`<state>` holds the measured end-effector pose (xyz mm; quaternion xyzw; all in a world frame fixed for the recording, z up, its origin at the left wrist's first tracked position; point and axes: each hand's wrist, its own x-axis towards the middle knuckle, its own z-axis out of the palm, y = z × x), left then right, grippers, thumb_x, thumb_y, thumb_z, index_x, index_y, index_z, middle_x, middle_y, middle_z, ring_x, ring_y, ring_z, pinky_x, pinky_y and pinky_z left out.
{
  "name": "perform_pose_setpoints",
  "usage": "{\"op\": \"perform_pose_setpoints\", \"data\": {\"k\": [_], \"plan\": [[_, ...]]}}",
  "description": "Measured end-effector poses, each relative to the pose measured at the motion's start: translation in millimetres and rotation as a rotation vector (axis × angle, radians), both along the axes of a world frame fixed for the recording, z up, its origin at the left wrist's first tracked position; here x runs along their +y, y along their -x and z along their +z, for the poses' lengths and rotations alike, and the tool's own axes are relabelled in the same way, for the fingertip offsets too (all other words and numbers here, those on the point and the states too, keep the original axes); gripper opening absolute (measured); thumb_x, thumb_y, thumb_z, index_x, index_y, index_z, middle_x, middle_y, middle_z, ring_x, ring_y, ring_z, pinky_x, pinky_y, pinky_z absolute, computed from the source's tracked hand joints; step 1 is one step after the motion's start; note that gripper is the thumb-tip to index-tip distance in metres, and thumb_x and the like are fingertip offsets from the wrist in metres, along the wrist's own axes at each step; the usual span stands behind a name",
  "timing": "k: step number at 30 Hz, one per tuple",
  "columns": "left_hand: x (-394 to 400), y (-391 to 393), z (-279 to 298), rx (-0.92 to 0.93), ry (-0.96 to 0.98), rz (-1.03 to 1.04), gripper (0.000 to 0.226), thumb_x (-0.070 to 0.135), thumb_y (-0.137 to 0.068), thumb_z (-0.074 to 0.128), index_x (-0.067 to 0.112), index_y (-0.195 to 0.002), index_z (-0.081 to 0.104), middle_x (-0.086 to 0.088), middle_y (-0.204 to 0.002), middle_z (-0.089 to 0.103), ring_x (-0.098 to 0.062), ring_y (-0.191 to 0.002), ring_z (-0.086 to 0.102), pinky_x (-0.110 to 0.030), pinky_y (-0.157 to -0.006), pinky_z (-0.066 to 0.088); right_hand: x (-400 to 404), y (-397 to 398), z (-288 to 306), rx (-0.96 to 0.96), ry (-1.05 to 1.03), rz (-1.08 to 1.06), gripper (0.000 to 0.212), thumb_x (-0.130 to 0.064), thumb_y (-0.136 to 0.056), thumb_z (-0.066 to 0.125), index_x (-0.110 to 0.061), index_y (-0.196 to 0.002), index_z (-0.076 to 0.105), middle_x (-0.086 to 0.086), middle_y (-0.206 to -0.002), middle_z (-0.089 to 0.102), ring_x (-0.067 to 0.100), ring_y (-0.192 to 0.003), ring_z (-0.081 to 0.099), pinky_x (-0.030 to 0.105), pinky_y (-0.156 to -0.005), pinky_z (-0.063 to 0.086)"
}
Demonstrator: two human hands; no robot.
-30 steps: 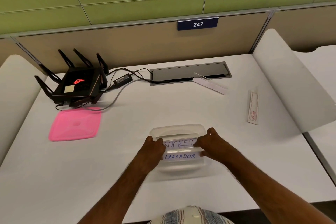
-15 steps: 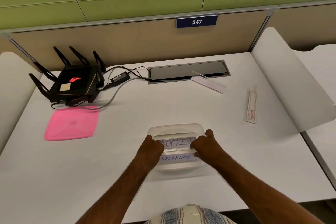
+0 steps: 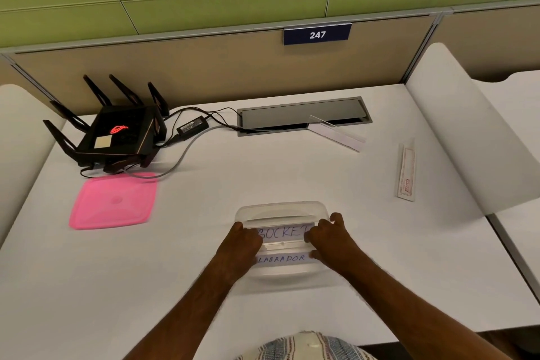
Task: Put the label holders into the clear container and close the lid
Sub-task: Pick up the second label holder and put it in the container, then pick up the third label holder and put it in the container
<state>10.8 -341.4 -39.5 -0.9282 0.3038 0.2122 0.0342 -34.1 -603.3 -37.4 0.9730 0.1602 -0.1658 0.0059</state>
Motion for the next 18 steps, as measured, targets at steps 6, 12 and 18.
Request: {"op": "perform_pose_setpoints", "data": {"k": [6,12,18], "plan": [[0,-7,4,-0.19,0.323,-0.079,0.042,0.051,-0.091,0.063,0.022,-0.12,0.07,0.006,-0.115,0.07,-0.016,-0.104,0.065,-0.028,-0.106,0.024,-1,1,13,-0.314,-0.171,-0.038,0.03,-0.057,-0.08,0.077,-0.027,-0.079,0.073,-0.011,-0.069,0.071,0.014,-0.075,0.07,0.051,-0.096,0.047],[-25,-32,30,-0.25,0.653,0.014,0.025,0.041,-0.094,0.064,0.027,-0.114,0.071,0.014,-0.106,0.067,-0.008,-0.097,0.063,-0.033,-0.096,0.041,-17,-25,23,-0.388,-0.416,-0.342,0.036,-0.063,-0.099,0.045,-0.034,-0.078,0.054,-0.016,-0.072,0.058,0.002,-0.069,0.056,0.038,-0.093,0.033],[-63,-71,44,0.02,0.865,0.325,0.02,0.032,-0.095,0.068,0.025,-0.113,0.07,0.014,-0.111,0.064,-0.006,-0.107,0.059,-0.036,-0.103,0.044,-51,-55,18,-0.353,-0.577,-0.592,0.023,-0.057,-0.1,0.05,-0.037,-0.091,0.058,-0.016,-0.084,0.06,-0.007,-0.071,0.055,0.033,-0.086,0.026]]}}
